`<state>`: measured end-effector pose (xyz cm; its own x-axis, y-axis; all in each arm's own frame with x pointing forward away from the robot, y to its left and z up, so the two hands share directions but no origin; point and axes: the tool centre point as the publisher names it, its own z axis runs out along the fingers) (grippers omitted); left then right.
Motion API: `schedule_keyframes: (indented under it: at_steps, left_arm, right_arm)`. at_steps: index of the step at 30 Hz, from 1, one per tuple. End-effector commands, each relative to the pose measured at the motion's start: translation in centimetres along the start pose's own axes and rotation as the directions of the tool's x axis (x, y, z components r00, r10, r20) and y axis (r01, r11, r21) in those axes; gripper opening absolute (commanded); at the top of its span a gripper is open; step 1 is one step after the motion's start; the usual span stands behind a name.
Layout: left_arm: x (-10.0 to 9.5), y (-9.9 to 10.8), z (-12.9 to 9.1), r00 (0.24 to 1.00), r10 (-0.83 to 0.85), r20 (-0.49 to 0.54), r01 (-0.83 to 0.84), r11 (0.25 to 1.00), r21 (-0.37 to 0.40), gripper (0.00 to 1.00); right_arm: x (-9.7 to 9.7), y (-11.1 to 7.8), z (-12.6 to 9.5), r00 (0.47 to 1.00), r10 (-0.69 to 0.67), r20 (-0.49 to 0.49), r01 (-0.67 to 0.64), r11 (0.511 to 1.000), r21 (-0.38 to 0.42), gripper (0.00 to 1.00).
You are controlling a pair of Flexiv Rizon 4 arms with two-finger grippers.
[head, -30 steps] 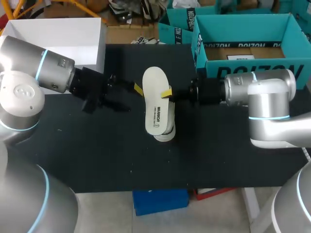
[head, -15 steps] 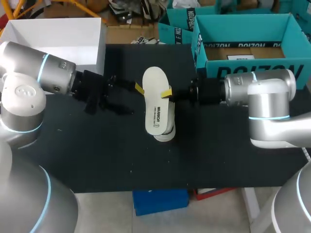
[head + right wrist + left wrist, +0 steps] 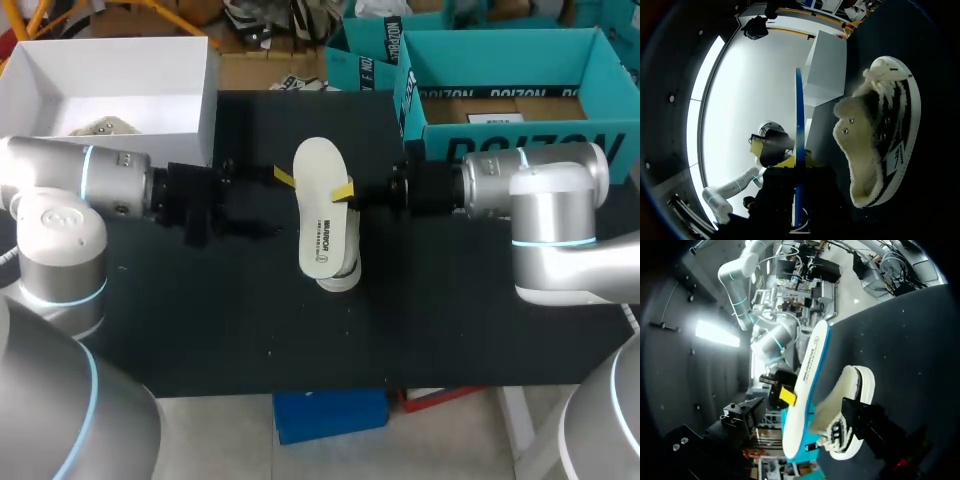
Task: Take the shoe out of the shoebox, open the shoe tongue, remove and reinsert the insole, then place the shoe into the shoebox
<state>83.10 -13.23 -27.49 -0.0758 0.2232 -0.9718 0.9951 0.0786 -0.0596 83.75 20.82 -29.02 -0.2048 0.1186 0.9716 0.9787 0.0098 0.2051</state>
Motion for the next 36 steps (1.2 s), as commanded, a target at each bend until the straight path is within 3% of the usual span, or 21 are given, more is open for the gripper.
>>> schedule_keyframes:
  at_steps: [1, 10, 12, 14, 17, 22, 25, 32, 36]
  left_arm:
    - [0.2, 0.5, 1.2, 1.0, 0.002, 0.03, -0.001, 1.0, -0.002, 1.0]
    - [-0.1, 1.5, 2.5, 0.994, 0.027, 0.107, -0.027, 1.0, -0.006, 1.0]
    - [-0.2, 1.7, 2.9, 0.993, 0.029, 0.112, -0.028, 1.0, -0.005, 0.78]
    - [-0.2, 1.8, 3.2, 0.993, 0.031, 0.114, -0.03, 1.0, -0.004, 0.73]
    - [-0.2, 1.9, 3.7, 0.993, 0.037, 0.115, -0.037, 0.999, -0.001, 0.47]
    - [-0.3, 2.1, 4.0, 0.992, 0.044, 0.119, -0.044, 0.999, 0.003, 0.41]
    - [-0.4, 2.1, 4.1, 0.992, 0.046, 0.12, -0.047, 0.999, 0.004, 0.29]
    - [0.0, 1.9, 4.1, 0.992, 0.047, 0.117, -0.049, 0.999, 0.012, 0.27]
    - [0.1, 1.7, 4.4, 0.991, 0.058, 0.119, -0.062, 0.998, 0.028, 0.04]
  right_arm:
    - [-0.1, 0.0, 0.1, 1.0, 0.0, 0.001, 0.0, 1.0, -0.001, 0.0]
    - [-0.1, 0.0, 0.1, 1.0, 0.0, 0.001, 0.0, 1.0, -0.001, 0.0]
    - [-0.1, 0.0, 0.1, 1.0, 0.0, 0.001, 0.0, 1.0, -0.001, 0.0]
    - [-0.1, 0.0, 0.1, 1.0, 0.0, 0.001, 0.0, 1.0, -0.001, 0.0]
    - [-0.1, 0.0, 0.1, 1.0, 0.0, 0.001, 0.0, 1.0, -0.001, 0.0]
    - [-0.1, 0.0, 0.1, 1.0, 0.0, 0.001, 0.0, 1.0, -0.001, 0.0]
    - [-0.1, 0.0, 0.1, 1.0, 0.0, 0.001, 0.0, 1.0, -0.001, 0.0]
    - [-0.1, 0.0, 0.1, 1.0, 0.0, 0.001, 0.0, 1.0, -0.001, 0.0]
    - [-0.1, 0.0, 0.1, 1.0, 0.0, 0.001, 0.0, 1.0, -0.001, 0.0]
